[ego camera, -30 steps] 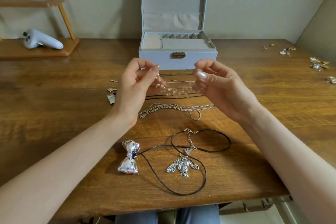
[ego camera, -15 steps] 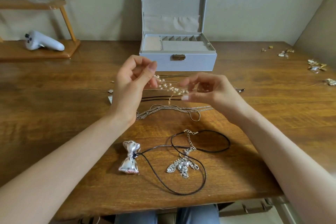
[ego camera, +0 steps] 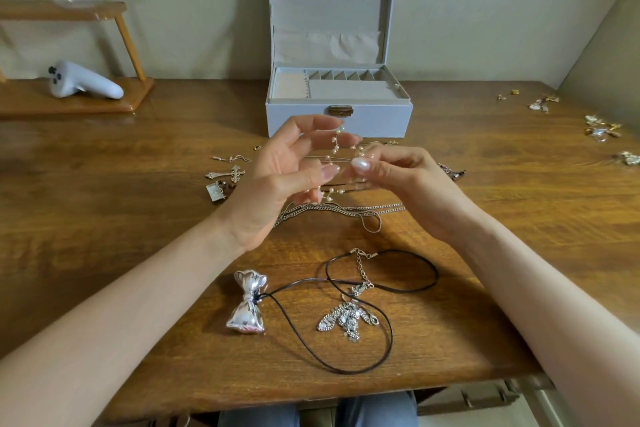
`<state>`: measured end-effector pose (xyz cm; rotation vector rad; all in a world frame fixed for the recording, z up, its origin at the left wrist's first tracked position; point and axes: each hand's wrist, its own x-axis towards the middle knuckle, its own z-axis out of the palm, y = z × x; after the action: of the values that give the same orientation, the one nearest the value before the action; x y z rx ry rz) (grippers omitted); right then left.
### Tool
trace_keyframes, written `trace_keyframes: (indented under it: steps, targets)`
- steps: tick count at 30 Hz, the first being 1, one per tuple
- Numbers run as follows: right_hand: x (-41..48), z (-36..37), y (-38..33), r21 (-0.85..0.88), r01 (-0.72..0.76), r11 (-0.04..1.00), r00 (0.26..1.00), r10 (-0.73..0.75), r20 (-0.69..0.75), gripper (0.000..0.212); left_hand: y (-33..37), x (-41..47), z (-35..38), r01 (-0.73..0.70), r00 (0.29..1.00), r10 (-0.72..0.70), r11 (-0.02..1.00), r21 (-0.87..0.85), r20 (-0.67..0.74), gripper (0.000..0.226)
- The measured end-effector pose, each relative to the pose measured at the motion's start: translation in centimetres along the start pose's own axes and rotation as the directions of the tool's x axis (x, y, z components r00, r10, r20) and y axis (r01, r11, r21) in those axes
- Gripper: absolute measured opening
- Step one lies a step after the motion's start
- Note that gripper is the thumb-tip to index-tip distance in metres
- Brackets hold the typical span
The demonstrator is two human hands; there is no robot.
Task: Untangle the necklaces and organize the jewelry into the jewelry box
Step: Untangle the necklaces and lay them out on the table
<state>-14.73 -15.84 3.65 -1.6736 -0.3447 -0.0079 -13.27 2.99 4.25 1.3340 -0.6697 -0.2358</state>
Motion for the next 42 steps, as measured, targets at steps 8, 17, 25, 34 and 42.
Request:
trace_keyframes:
  steps: [8,17,25,34,42]
  targets:
    - [0.3,-0.3,0.2,0.327,0.015,0.945,1.0,-0.012,-0.01,0.019,-0.8,0.1,0.3,0.099,0.977,-0.009,0.907,0.409,-0.215,0.027]
    - [0.1,0.5,0.7,0.058,0.009,0.998,0.998,-0.013,0.064,0.01,-0.2,0.0,0.3,0.147,0.982,-0.128,0.979,0.141,-0.137,0.036]
    - [-0.1,0.5,0.1,0.094,0.06,0.994,0.997,-0.055,-0.059,0.009,-0.3,0.0,0.2,0.211,0.978,-0.208,0.962,0.173,-0.035,0.062]
    - [0.1,-0.4,-0.3,0.206,0.073,0.976,0.983,-0.036,-0.178,0.015,-0.5,0.2,-0.2,0.194,0.962,-0.137,0.951,0.242,-0.235,0.021]
    - [-0.1,-1.3,-1.0,0.19,0.029,0.981,0.981,0.009,-0.196,0.02,-0.6,0.5,-1.0,0.246,0.919,-0.103,0.904,0.349,-0.38,0.02]
